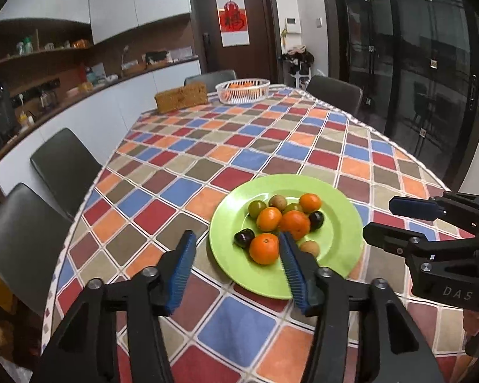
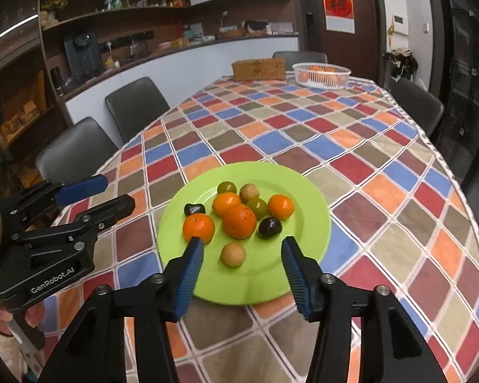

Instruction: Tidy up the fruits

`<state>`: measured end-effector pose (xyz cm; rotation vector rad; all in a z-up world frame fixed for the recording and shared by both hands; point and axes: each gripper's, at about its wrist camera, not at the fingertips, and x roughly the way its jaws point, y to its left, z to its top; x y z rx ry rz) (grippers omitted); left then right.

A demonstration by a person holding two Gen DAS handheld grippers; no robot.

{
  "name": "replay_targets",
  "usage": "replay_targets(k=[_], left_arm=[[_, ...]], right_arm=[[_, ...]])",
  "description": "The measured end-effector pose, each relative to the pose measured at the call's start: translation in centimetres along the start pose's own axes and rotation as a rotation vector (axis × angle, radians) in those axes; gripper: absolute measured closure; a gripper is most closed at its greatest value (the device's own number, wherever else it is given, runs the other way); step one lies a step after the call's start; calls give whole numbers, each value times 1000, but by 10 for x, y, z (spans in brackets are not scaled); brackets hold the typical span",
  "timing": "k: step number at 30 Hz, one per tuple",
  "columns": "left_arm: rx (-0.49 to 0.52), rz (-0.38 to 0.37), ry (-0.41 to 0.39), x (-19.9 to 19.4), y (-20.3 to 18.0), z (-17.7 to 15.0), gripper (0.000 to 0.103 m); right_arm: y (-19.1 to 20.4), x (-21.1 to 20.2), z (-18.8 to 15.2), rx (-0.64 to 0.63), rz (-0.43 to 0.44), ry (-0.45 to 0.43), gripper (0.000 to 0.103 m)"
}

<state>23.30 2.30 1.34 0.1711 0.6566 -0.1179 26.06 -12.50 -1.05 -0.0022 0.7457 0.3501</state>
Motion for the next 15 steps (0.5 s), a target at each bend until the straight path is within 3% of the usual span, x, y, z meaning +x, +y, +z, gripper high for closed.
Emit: replay_targets(k=[4,6,15], left_arm=[[14,60,-40,-24,-12,-7,34],[13,57,-56,-35,-16,-11,30],[-7,45,-97,-76,-39,-33,15]], right_arm=[[-1,-27,-8,-4,-31,-35,48],[-3,-40,-13,-1,-55,-55,38],[-7,-88,-42,5,-98,-100,33]])
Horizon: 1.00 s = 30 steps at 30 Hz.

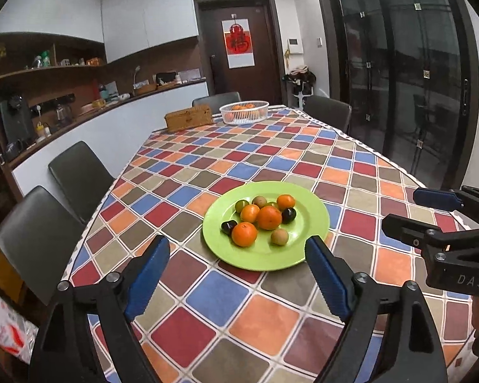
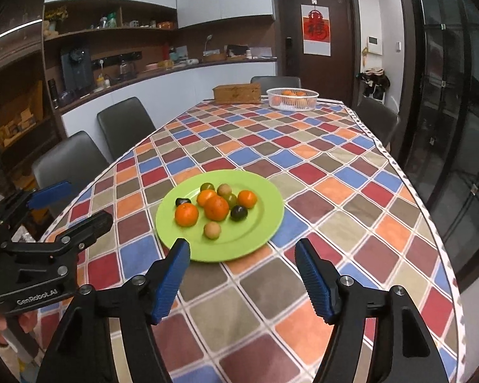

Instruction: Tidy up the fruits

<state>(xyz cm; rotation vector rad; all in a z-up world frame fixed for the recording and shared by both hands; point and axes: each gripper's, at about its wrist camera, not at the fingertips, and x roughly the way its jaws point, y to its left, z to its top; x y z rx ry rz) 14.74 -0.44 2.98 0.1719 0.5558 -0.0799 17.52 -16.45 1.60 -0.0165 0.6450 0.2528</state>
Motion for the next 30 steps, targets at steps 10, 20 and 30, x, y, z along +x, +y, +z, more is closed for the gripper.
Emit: replay_targets(k=[10,20,30], left_arm=[[-24,-11,-49,-38,-8,-8,13],[-66,-34,-79,-57,-9,-11,13],[-63,-27,-101,-67,-11,-12,12]], right_arm=[[-1,-33,-21,-10,-15,-31,32],[0,-49,-27,4,-3,-48,32],[0,-60,-29,4,-13,-69,32]])
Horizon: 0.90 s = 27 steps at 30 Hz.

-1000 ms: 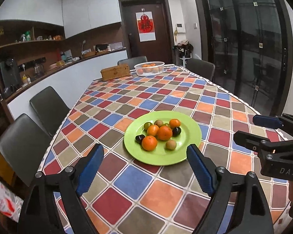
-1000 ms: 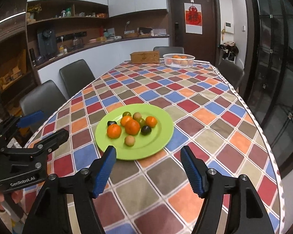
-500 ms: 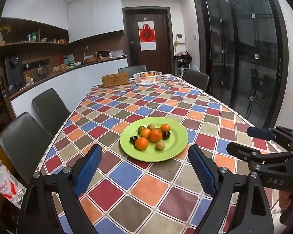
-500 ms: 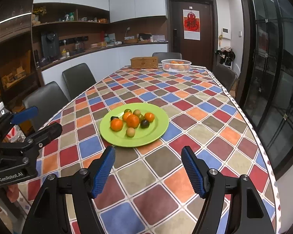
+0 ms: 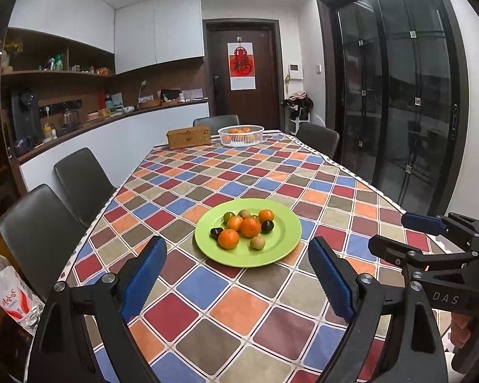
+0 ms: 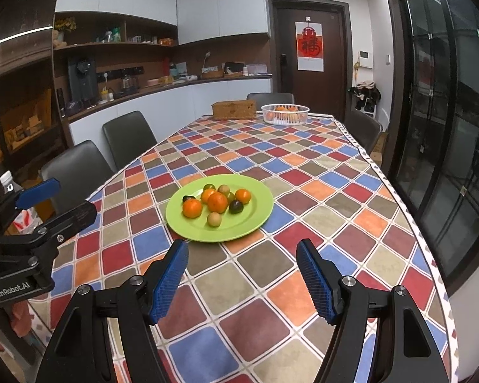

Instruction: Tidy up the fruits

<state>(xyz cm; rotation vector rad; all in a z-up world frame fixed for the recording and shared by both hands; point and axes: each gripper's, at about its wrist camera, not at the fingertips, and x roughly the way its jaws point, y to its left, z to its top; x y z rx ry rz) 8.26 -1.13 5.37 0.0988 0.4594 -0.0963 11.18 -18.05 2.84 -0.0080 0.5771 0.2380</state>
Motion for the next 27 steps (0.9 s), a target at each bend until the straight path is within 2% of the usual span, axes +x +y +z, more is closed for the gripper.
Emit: replay_targets(k=[6,17,20,27], left_arm=[[-5,-5,-5,-4,0,1,12],[-1,14,-4,-7,-1,4,12],[-1,14,-5,-7,-1,4,8],[-5,-1,-20,-9,-3,3,7]], right_arm=[[0,-2,0,12,22,3,32],[-1,-4,0,11,4,-9,32],[-2,-4,1,13,2,-11,32],[-3,-4,0,13,3,-12,32]])
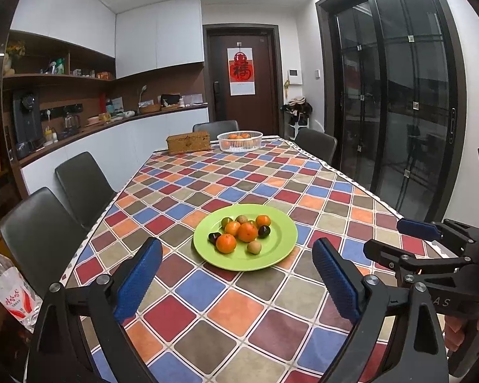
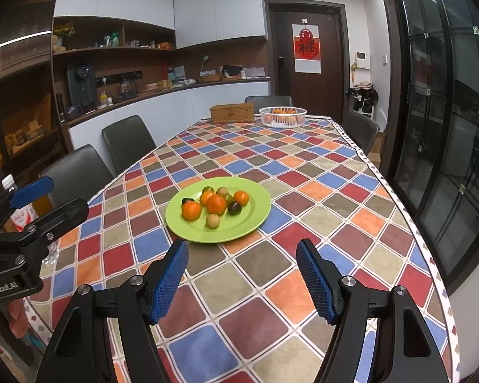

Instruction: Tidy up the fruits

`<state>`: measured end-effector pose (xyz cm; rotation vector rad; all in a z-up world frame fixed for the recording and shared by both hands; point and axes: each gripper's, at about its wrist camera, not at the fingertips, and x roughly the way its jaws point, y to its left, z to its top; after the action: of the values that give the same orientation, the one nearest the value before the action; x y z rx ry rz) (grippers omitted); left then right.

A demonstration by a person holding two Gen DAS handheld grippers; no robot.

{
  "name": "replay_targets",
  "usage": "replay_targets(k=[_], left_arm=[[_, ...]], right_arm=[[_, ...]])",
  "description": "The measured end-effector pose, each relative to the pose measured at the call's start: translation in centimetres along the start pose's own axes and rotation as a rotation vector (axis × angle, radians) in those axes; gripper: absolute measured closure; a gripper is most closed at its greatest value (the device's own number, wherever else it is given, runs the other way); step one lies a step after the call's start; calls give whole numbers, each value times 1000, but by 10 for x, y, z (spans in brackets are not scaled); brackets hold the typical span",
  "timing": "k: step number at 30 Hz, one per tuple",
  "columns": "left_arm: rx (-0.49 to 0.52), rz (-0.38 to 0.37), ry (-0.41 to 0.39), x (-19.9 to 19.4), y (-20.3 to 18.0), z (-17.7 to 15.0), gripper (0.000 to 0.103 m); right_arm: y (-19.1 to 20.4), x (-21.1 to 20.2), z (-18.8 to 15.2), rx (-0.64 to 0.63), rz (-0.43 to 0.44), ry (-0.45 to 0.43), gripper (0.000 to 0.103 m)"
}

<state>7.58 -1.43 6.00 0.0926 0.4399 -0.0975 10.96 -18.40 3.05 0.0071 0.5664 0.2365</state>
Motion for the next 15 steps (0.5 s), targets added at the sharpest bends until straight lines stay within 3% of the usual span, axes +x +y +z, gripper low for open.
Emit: replay_targets(k=[4,15], left_arm=[[-9,8,3,-1,-1,-1,1],[-11,45,-25,-7,4,-2,0]], right_arm=[[0,0,0,-2,-4,-3,32],[-1,0,-1,-2,-3,-3,32]])
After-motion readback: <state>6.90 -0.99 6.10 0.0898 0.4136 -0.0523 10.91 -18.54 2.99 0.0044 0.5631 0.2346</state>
